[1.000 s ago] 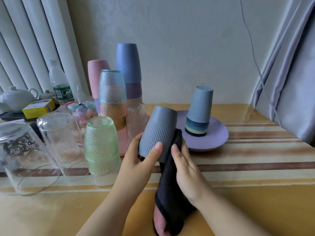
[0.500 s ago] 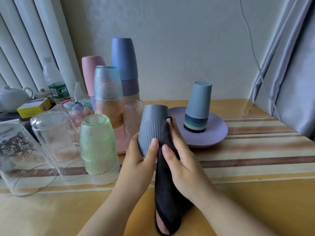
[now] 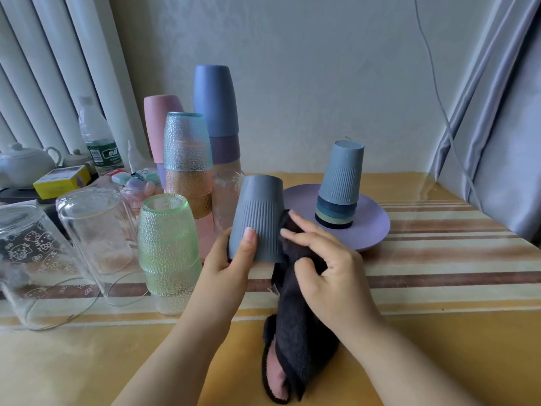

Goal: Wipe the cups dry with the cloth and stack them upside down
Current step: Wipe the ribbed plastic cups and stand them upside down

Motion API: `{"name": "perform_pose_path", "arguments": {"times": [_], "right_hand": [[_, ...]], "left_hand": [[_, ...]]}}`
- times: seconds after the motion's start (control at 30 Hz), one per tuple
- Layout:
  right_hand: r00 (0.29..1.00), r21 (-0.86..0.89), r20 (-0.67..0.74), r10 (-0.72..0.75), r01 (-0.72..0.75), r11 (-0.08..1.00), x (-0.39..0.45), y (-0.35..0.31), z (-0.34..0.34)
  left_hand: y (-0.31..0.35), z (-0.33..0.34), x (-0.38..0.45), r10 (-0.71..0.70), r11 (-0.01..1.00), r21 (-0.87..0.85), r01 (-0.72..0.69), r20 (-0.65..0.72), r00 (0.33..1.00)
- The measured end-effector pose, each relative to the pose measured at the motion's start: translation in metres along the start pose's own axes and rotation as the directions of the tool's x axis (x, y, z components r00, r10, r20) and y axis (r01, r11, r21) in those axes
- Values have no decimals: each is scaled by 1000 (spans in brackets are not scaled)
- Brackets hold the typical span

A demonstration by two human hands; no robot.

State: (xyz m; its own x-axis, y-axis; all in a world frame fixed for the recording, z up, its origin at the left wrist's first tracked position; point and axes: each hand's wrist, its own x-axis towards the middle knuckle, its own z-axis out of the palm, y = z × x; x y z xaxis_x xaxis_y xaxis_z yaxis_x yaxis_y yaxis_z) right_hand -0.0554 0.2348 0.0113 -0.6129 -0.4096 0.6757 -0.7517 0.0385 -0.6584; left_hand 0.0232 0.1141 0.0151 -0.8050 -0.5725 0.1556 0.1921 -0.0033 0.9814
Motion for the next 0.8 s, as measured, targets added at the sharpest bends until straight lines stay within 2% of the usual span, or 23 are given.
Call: {"name": "perform_pose_path", "arguments": {"times": [0.07, 0.13, 0.2, 0.27, 0.37, 0.47, 0.57, 0.7, 0.8], "right_hand": [[979, 81, -73, 189, -183, 980, 5, 4, -6], [916, 265, -134, 378, -334, 904, 12, 10, -13], [878, 440, -171, 447, -338, 832, 17, 13, -18], [896, 494, -138, 421, -306, 814, 18, 9, -16], [964, 434, 37, 264, -254, 865, 9, -1, -2], [954, 411, 168, 248, -297, 862, 4, -7, 4], [959, 368, 174, 225, -275, 888, 0, -7, 6], [969, 228, 215, 125, -174, 958, -9, -11, 20], [975, 217, 199, 98, -141, 966, -9, -10, 20]], "left_hand": [[-2, -1, 2, -58, 987, -148, 58, 8, 998], [-1, -1, 2, -84, 965, -249, 86, 17, 996], [-2, -1, 2, -71, 965, -253, 76, 28, 997], [-7, 1, 2, -63, 975, -212, 71, 45, 997], [-10, 3, 1, -54, 979, -192, 74, 108, 993], [-12, 4, 0, -23, 983, -177, 47, 137, 990], [-14, 7, -1, -7, 983, -181, 32, 135, 991], [-12, 2, 2, -32, 978, -203, 51, 96, 995], [-14, -1, 1, -12, 988, -148, 31, 130, 991]]}}
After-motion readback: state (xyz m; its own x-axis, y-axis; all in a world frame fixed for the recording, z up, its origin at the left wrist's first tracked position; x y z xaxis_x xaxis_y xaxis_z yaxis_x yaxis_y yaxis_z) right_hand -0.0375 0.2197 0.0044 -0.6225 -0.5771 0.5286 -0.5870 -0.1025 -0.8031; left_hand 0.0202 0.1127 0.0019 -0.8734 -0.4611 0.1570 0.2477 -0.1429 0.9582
